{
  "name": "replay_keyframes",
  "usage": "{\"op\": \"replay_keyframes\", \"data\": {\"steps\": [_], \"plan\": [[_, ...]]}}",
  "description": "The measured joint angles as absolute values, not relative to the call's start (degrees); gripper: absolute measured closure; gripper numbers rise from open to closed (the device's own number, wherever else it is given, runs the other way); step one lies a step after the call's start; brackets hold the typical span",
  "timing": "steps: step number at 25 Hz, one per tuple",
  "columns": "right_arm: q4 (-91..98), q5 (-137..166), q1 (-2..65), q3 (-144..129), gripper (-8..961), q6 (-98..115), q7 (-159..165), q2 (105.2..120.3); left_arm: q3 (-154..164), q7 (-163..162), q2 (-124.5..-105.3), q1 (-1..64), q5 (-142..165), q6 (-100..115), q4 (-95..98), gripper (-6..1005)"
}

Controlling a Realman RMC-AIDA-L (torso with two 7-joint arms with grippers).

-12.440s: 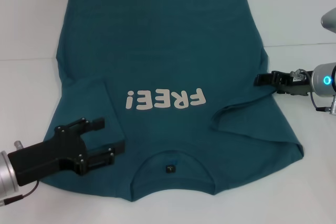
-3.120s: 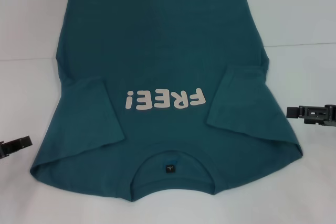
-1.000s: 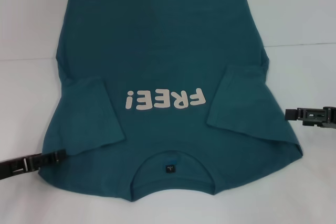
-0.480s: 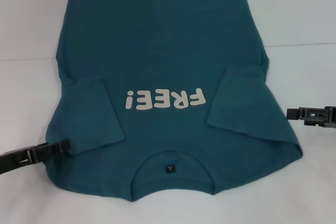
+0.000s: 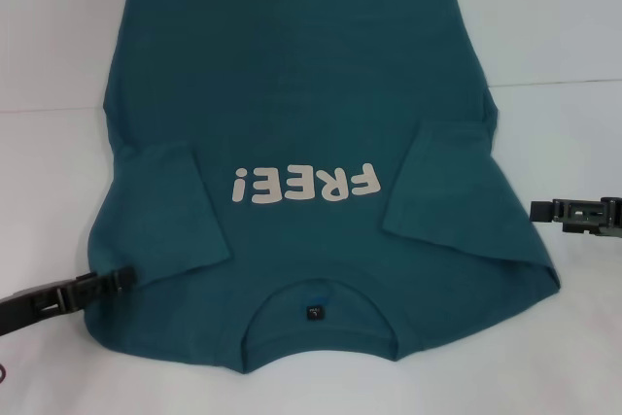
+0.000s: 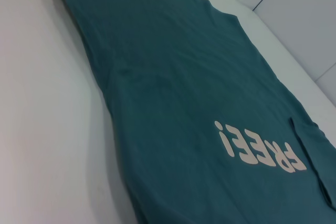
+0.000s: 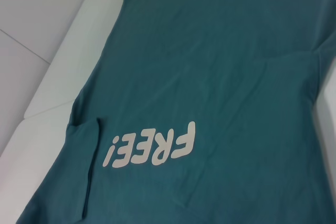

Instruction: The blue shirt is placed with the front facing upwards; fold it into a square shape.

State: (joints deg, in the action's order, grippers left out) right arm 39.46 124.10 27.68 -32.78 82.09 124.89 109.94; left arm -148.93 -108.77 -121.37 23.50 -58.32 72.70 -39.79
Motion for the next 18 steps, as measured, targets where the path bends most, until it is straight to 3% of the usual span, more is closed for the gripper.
{"op": "replay_keyframes", "data": {"steps": [11,18], "plan": [[39.5,124.1,27.7,-32.9,7,82.1,124.9,110.07,-149.2,-108.7,-121.04,22.0,-58.0,72.1,-39.7,214],[39.5,124.1,27.8,-33.2,7,82.6,124.9,110.14,-149.2,-107.9,-121.30,21.8,-57.8,69.4,-39.8,310]]}}
